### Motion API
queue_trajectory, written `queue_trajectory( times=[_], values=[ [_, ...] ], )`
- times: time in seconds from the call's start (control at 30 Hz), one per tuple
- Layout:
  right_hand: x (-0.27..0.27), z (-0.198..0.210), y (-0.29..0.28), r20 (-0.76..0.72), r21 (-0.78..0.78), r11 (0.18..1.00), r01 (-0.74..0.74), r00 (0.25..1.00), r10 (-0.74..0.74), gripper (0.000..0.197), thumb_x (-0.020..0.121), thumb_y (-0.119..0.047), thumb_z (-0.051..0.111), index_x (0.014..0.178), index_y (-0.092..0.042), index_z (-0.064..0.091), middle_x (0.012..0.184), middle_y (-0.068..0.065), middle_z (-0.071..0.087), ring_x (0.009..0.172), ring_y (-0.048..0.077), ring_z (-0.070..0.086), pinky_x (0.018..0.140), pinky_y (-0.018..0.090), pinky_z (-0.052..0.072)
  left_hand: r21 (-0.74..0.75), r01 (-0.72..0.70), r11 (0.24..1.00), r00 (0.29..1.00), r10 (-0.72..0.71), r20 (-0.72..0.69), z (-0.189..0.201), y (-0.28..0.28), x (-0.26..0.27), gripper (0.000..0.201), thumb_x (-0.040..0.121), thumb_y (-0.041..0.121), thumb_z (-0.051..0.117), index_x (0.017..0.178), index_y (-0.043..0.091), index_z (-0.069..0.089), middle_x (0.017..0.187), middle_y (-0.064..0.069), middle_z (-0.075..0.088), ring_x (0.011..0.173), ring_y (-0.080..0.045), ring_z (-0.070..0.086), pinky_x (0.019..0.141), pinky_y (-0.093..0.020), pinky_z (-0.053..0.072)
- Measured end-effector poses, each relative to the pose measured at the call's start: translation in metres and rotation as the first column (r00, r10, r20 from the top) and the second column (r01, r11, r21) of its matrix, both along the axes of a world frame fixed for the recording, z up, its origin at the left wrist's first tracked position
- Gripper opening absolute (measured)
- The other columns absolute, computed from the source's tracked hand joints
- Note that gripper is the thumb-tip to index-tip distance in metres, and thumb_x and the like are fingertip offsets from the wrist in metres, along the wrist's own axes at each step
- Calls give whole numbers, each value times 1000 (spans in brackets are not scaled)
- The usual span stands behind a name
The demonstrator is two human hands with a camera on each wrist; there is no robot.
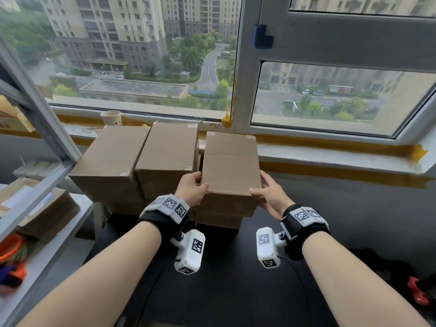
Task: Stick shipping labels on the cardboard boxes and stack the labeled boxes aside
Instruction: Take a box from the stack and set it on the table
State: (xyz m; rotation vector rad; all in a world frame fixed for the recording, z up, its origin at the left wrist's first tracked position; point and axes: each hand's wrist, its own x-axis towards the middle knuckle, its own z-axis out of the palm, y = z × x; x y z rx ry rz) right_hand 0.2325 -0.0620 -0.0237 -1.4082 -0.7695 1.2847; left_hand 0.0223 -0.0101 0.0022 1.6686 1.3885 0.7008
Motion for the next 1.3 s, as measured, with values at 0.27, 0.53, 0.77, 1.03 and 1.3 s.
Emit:
queue_trajectory(
  times=[0.27,0.53,0.77,1.03,1.3],
  values=[
    [-19,26,-82,25,36,999,31,999,-32,85,84,19,49,149,-26,17,103,6,63,84,19,61,62,24,53,-33,67,997,976,-59,211,8,-44,-20,44,82,2,68,124,1,56,113,-15,64,97,-17,61,88,-24,47],
    [-76,19,-181,41,26,996,81,996,-82,83,82,19,53,145,-29,28,110,5,61,88,19,63,70,31,54,-171,183,968,910,-101,403,-5,-120,-73,44,78,-9,65,119,0,53,119,-23,60,109,-28,60,93,-38,50],
    [-119,-23,-242,8,-56,992,112,994,-111,89,78,22,55,146,-28,28,105,10,63,80,20,64,59,26,53,-240,299,924,916,-207,344,-43,-175,-121,62,81,-8,64,137,9,45,119,-17,61,110,-21,59,79,-18,52],
    [-137,-69,-253,-25,-168,982,80,996,-86,90,79,24,52,148,-27,25,134,18,50,101,27,61,60,29,57,-359,311,880,918,-181,352,-101,-193,-144,68,81,-15,58,142,9,38,128,-22,57,118,-25,56,78,-15,52],
    [-118,-103,-209,-49,-212,976,51,997,-63,84,83,21,46,146,-32,28,144,11,43,120,29,53,75,33,56,-407,241,881,933,-95,346,-140,-162,-133,68,84,-14,56,143,12,35,133,-16,54,128,-21,49,83,-18,51]
  ],
)
